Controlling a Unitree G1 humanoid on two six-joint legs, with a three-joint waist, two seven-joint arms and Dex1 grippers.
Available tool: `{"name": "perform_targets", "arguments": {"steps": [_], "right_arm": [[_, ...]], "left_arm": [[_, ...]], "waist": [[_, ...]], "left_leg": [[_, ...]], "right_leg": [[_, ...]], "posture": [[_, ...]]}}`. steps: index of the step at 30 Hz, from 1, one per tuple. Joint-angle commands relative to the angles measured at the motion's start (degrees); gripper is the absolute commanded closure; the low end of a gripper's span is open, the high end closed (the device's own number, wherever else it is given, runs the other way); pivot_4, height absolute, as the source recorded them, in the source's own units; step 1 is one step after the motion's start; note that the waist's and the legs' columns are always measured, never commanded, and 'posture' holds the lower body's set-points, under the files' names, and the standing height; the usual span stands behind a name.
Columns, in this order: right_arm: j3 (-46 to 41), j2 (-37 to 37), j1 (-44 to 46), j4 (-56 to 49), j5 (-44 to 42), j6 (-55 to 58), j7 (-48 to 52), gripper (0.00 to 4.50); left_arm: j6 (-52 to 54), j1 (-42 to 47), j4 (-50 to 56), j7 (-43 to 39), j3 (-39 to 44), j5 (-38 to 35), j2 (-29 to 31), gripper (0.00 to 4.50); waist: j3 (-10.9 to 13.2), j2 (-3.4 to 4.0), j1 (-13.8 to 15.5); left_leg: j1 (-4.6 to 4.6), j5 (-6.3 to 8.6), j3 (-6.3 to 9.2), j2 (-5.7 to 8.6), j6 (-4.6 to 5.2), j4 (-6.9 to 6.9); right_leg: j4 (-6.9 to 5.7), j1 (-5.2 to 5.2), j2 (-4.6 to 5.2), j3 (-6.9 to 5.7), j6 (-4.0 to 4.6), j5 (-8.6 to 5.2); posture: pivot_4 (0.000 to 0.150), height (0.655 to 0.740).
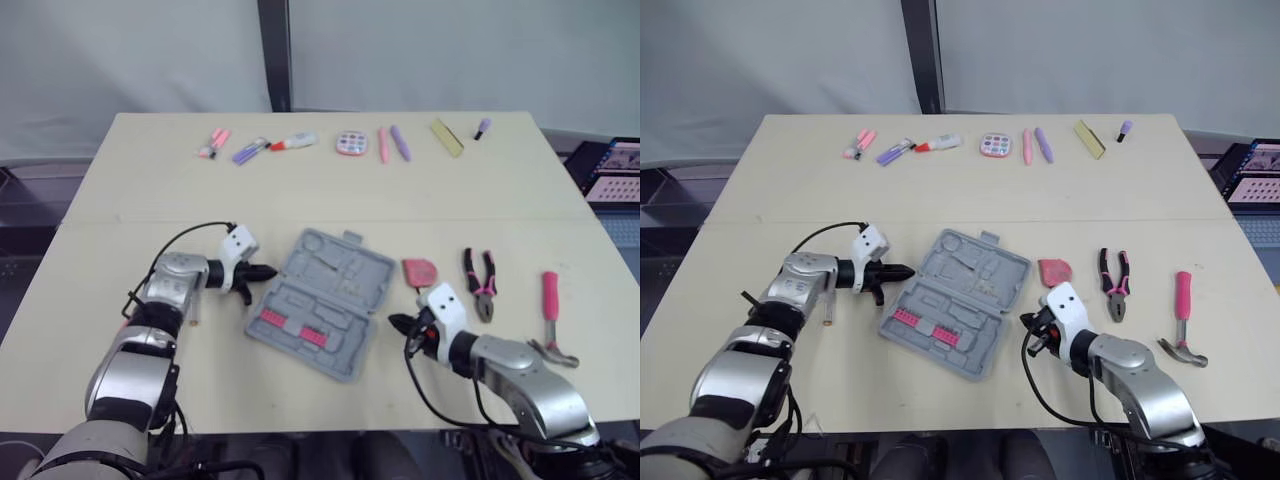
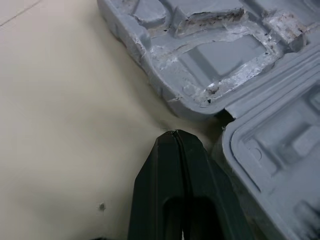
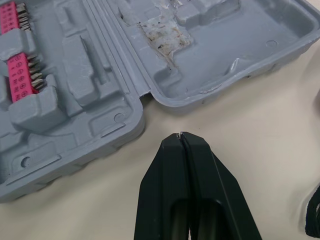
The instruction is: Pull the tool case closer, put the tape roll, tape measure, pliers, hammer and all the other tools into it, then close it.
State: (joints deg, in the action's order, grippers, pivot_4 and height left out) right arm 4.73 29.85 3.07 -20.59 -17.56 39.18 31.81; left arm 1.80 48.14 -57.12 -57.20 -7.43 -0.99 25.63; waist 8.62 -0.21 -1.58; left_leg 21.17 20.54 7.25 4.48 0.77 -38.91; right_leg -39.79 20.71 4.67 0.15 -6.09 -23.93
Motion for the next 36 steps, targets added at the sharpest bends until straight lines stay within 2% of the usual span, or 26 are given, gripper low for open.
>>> {"name": "perform_targets", "arguments": {"steps": [1,22,31,36], "right_arm": [[0.54,-0.61,0.41,-0.04,0.98,-0.68,-0.72,4.44],[5.3,-4.45,4.98,5.3,5.11,-2.15,0.55,4.44],[5.83,-3.59,3.97,2.91,3.33,-2.24,4.01,4.44],[5.59,-2.47,3.59,2.11,2.73,-2.03,6.07,4.44]], "left_arm": [[-1.05,1.46,-0.31,-1.1,-0.17,1.02,-0.11,4.5],[0.63,-0.64,2.3,-5.33,-1.35,2.12,-1.07,4.5],[6.5,-6.97,13.61,-8.15,-1.38,0.39,0.13,4.5],[12.55,-11.75,23.4,-9.7,-1.35,-1.34,1.86,4.5]], "waist": [[0.0,0.0,0.0],[-0.01,0.0,-0.07],[-0.02,0.01,-0.13],[-0.02,0.02,-0.15]], "left_leg": [[0.0,0.0,0.0,0.0,0.0,0.0],[0.0,0.0,0.08,0.04,0.0,-0.03],[-0.02,0.0,0.13,0.03,0.0,-0.04],[-0.02,0.0,0.15,0.03,0.0,-0.03]], "right_leg": [[-0.01,0.0,0.0,0.01,0.0,0.0],[-0.14,0.04,0.02,0.02,0.0,0.0],[-0.17,0.04,0.03,0.11,0.0,0.0],[-0.16,0.03,0.03,0.15,0.0,0.0]], "posture": [[0.15,0.74],[0.15,0.74],[0.15,0.74],[0.15,0.74]]}}
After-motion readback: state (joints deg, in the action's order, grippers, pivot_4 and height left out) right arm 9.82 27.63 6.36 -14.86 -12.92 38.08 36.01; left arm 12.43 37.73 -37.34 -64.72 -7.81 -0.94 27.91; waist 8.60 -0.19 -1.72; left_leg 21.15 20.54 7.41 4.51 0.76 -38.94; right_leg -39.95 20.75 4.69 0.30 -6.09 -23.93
